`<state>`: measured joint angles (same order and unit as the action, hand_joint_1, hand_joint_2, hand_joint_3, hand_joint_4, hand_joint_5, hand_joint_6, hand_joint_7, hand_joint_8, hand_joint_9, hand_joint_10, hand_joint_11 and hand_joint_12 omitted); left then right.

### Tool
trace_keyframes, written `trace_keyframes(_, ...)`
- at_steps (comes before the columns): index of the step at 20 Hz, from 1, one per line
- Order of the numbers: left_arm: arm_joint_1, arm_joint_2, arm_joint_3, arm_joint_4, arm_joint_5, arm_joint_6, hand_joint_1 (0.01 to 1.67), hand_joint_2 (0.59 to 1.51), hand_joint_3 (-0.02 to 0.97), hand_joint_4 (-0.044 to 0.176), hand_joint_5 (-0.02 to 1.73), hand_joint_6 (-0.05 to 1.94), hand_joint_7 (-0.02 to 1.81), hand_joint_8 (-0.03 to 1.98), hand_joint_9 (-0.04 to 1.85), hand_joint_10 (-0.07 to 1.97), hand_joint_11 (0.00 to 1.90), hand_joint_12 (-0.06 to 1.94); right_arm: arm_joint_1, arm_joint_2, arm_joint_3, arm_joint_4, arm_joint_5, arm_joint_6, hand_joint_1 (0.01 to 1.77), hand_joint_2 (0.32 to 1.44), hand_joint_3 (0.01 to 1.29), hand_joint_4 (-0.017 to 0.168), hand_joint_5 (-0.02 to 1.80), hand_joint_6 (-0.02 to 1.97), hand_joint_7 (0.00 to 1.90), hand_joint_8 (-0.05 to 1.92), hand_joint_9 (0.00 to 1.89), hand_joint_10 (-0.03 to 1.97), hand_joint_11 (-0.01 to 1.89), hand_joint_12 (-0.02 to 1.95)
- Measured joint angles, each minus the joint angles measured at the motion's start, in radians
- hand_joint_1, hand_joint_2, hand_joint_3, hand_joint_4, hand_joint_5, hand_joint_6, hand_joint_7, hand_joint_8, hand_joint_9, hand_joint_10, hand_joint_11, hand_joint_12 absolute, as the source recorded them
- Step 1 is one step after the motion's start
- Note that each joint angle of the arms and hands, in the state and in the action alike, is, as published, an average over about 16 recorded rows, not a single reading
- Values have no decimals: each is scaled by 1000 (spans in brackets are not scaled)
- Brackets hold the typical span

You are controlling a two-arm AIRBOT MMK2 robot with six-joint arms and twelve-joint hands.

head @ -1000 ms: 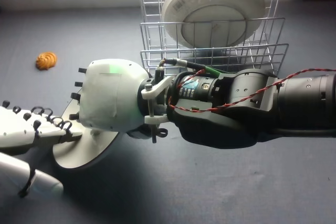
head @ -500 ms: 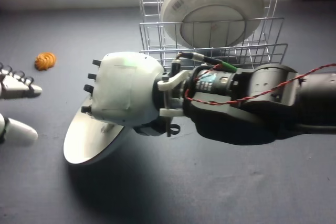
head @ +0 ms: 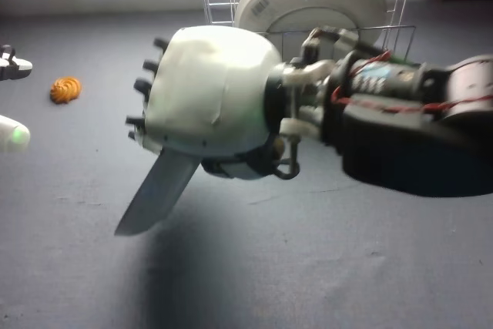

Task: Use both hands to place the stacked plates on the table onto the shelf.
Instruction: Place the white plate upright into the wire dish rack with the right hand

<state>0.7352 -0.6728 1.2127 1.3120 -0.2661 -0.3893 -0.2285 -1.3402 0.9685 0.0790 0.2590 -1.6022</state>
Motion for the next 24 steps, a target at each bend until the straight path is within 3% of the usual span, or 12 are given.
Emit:
trace_keyframes(5, -5, 12, 33, 6, -130, 82, 17, 1130, 4, 2, 19, 6, 20, 2, 17, 12, 14, 7, 53, 109, -100, 90, -20, 5, 1232, 1005, 11, -1, 944, 856, 1049, 1124, 1048, 996, 918, 1272)
trace_keyframes(11, 21, 19, 70, 18, -335, 187, 17, 1132, 5, 3, 23, 7, 21, 1, 17, 12, 14, 8, 104, 214, -162, 174, -48, 49, 1233, 1005, 11, -1, 948, 833, 1043, 1134, 1043, 1024, 923, 1293)
trace_keyframes(17, 46, 20, 94, 17, -541, 274, 17, 1128, 4, 2, 25, 6, 30, 1, 17, 12, 14, 9, 149, 278, -155, 215, -63, 181, 1234, 1004, 11, -1, 953, 819, 1038, 1140, 1043, 1048, 921, 1306)
trace_keyframes(24, 54, 18, 93, 12, -733, 337, 17, 1121, 5, 2, 30, 6, 34, 1, 17, 12, 15, 9, 179, 307, -114, 214, -62, 349, 1239, 1004, 11, -2, 948, 828, 1040, 1132, 1045, 1051, 925, 1287)
